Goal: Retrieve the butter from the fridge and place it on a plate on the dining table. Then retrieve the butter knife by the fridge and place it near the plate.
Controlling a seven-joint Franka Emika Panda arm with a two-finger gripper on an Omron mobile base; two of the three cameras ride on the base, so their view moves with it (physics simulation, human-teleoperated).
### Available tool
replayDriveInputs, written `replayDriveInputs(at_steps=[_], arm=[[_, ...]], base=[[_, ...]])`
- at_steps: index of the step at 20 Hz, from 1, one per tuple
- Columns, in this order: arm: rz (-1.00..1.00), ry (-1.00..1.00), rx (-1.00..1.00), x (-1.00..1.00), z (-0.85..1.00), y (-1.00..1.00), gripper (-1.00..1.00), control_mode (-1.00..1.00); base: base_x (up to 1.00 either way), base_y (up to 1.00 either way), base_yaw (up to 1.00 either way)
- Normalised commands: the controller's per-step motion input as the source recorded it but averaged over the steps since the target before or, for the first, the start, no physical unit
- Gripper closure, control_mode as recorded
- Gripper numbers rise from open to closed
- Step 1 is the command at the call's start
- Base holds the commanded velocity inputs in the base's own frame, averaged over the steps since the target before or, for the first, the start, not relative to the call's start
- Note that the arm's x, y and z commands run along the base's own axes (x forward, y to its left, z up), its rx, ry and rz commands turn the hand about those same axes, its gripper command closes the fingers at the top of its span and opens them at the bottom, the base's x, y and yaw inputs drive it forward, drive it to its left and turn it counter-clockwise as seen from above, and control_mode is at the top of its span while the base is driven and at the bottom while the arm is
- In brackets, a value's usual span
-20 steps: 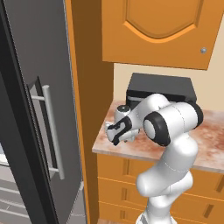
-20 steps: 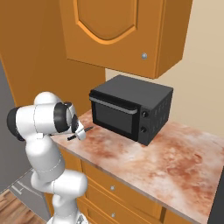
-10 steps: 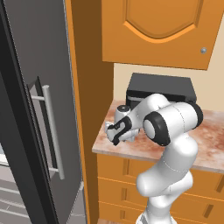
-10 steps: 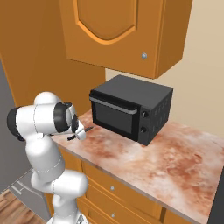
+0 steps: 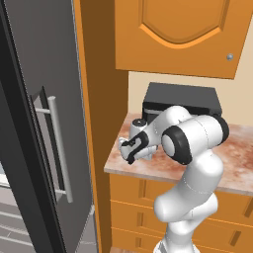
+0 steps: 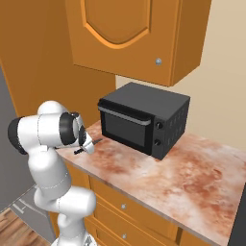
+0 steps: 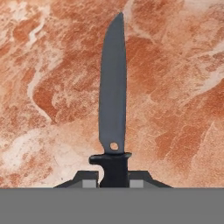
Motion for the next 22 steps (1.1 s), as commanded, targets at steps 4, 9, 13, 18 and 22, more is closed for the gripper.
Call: replayDriveInputs(at_steps=[4, 9, 13, 18, 22], arm=[[0.0, 0.0, 0.0, 0.0, -0.01, 0.02, 1.0, -1.0], [0.0, 0.0, 0.01, -0.07, 0.07, 0.01, 1.0, -1.0], [0.0, -0.05, 0.0, -0.46, 0.46, 0.0, 1.0, -1.0], [0.0, -0.03, 0.0, -0.51, 0.5, -0.04, 1.0, -1.0], [0.0, 0.0, 0.0, -0.45, 0.4, -0.15, 1.0, -1.0]], base=[[0.0, 0.0, 0.0], [0.0, 0.0, 0.0], [0.0, 0.0, 0.0], [0.0, 0.0, 0.0], [0.0, 0.0, 0.0]])
